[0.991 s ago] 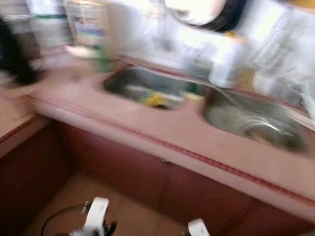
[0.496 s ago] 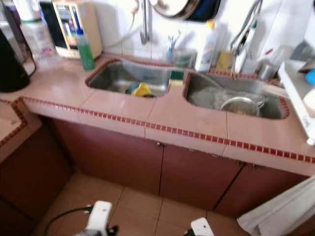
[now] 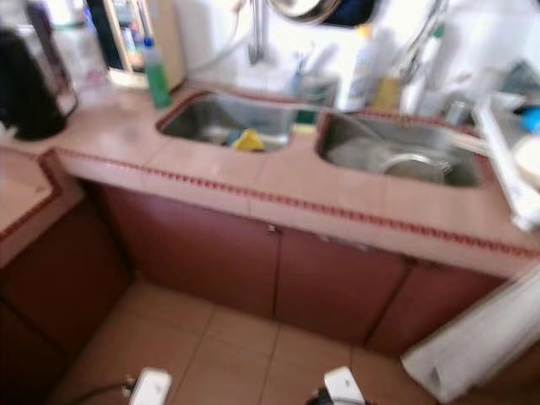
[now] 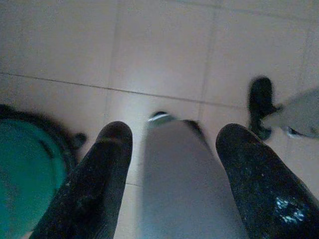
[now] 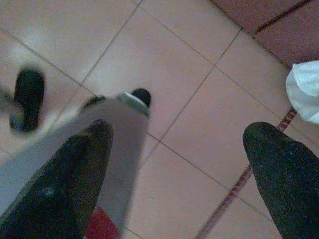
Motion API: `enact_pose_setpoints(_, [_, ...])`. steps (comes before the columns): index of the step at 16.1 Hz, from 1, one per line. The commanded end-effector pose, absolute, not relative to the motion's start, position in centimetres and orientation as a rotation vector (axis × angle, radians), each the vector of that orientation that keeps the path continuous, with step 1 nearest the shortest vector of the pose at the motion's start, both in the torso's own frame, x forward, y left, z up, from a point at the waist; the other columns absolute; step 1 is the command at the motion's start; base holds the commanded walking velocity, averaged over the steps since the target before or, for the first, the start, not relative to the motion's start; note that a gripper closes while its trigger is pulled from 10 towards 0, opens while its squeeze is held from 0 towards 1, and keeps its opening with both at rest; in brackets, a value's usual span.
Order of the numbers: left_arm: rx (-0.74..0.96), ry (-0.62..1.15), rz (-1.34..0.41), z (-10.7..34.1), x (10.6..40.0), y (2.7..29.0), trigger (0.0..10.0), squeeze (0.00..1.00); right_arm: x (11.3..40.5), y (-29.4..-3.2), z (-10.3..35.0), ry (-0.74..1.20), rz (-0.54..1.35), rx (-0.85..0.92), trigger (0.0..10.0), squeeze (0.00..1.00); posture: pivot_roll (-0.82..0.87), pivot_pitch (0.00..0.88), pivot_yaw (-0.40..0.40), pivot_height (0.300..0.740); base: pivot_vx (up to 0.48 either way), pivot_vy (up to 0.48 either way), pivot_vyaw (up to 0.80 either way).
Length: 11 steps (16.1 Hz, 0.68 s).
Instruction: Kitchen organization
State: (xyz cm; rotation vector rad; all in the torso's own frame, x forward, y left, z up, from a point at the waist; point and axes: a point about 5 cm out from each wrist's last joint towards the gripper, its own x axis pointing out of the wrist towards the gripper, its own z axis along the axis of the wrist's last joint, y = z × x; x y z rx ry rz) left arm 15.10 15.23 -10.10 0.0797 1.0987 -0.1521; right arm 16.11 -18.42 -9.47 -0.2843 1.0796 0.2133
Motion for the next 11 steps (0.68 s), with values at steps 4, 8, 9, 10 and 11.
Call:
enact_pose_setpoints(4, [0.087,1.139,-0.144,-10.6,13.9,15.8,10.0,0.00,14.6,-17.5,-10.2,1.142,0.231,-0.265,10.0,0.00,-0.10,0.000,0.002,0.740,-0.376,0.000,0.00])
enact_pose_setpoints(8, [0.090,1.134,-0.142,-10.3,14.6,15.7,10.0,0.00,14.6,-17.4,-10.2,1.142,0.227,-0.260,10.0,0.00,-0.10,0.000,0.002,0.740,-0.368,0.000,0.00])
enact_pose_setpoints(9, [0.090,1.132,-0.141,-10.2,14.8,15.7,10.0,0.00,14.6,-17.5,-10.2,1.143,0.226,-0.260,10.0,0.00,-0.10,0.000,0.003,0.740,-0.337,0.000,0.00])
enact_pose_setpoints(10, [0.090,1.129,-0.139,-10.2,15.1,15.7,10.0,0.00,14.6,-17.6,-10.2,1.144,0.225,-0.259,10.0,0.00,-0.10,0.000,0.003,0.740,-0.337,0.000,0.00])
enact_pose_setpoints(11, [0.077,1.118,-0.129,-10.0,15.6,15.6,10.0,0.00,14.6,-17.8,-10.2,1.144,0.223,-0.259,10.0,0.00,-0.09,0.000,0.003,0.740,0.000,0.000,0.00])
